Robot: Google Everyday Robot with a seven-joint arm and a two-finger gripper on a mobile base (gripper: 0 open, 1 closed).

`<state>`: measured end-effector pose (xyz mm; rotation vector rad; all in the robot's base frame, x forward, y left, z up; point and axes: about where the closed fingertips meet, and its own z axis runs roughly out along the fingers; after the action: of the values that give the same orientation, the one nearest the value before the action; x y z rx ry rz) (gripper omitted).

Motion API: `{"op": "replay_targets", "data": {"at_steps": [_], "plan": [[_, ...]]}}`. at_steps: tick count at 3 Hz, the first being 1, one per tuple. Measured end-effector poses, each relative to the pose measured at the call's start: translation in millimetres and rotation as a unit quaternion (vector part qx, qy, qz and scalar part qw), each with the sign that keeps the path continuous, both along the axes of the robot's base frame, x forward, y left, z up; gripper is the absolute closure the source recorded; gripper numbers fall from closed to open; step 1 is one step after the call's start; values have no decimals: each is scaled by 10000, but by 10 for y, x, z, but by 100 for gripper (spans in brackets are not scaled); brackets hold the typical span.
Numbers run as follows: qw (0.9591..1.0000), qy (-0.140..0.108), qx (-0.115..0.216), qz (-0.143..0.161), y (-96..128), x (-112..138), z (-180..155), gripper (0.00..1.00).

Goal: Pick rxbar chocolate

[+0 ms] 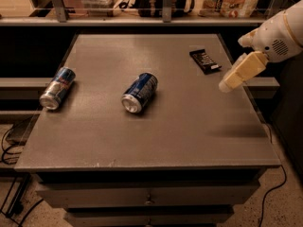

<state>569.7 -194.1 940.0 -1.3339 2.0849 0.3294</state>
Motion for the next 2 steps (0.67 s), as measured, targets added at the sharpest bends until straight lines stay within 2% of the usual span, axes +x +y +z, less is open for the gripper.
{"op": "replay_targets", "data": {"at_steps": [1, 2], "plan": [[9986, -4, 504, -140, 145, 228, -114, 0], [9958, 21, 875, -279, 262, 556, -259, 0]]}}
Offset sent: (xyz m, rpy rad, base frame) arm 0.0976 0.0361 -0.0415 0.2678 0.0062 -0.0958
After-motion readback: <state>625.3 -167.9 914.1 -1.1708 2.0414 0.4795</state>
